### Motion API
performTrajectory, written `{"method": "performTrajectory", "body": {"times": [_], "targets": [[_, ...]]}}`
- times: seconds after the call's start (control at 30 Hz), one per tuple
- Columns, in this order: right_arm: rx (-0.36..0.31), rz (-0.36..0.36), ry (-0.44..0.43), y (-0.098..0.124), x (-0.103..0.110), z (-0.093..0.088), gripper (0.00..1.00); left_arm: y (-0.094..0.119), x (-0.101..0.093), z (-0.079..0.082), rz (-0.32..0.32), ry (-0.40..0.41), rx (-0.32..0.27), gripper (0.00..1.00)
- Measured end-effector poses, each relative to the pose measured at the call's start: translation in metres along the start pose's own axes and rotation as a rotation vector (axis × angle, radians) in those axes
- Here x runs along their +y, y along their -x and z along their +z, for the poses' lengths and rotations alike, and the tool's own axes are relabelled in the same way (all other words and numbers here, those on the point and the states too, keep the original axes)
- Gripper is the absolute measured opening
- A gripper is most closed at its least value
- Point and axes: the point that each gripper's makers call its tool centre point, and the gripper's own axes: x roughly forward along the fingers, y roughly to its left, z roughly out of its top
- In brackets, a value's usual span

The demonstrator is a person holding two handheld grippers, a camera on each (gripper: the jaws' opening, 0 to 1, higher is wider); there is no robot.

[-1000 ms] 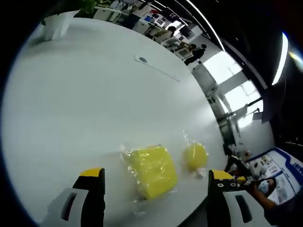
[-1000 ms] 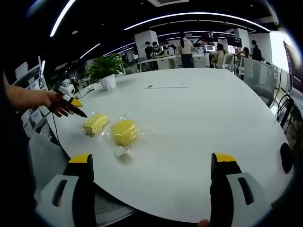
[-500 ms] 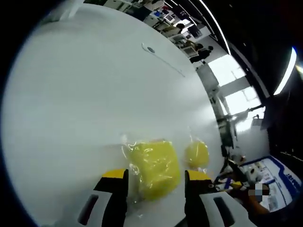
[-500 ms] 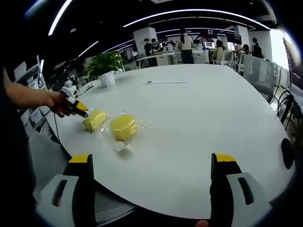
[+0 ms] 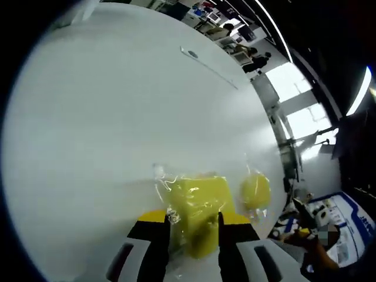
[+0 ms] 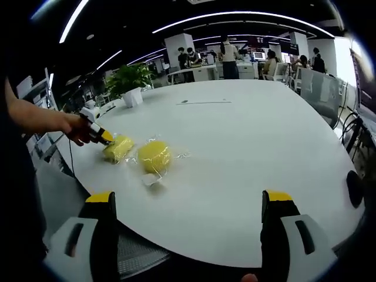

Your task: Compare the silicone blocks by pressing each to a similar depth, holding the contact briefly, and releasing to observe deformation and rebound differences across the visible hardness samples.

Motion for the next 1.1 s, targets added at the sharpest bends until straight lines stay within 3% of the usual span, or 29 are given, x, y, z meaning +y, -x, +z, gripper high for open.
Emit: {"method": "performTrajectory", "body": {"times": [0.43,0.63,0.93,1.1], "targets": [[0.014,0.002,0.004,-0.001,0.002,-0.001,0.96,-0.004,0.003,-0.003,-0.034,0.056,-0.022,0.28],[0.010,-0.008,0.002,0.001,0.000,0.002,0.96,-0.005,0.000,-0.004,-0.046,0.044,-0.034,0.25],[0.017,0.001,0.006,-0.003,0.004,0.002,0.96,-0.008,0.002,-0.004,-0.012,0.009,0.008,0.14],[0.022,0.013,0.020,-0.007,0.010,0.004,0.96,-0.008,0.004,-0.006,-0.023,0.024,0.021,0.09]]}}
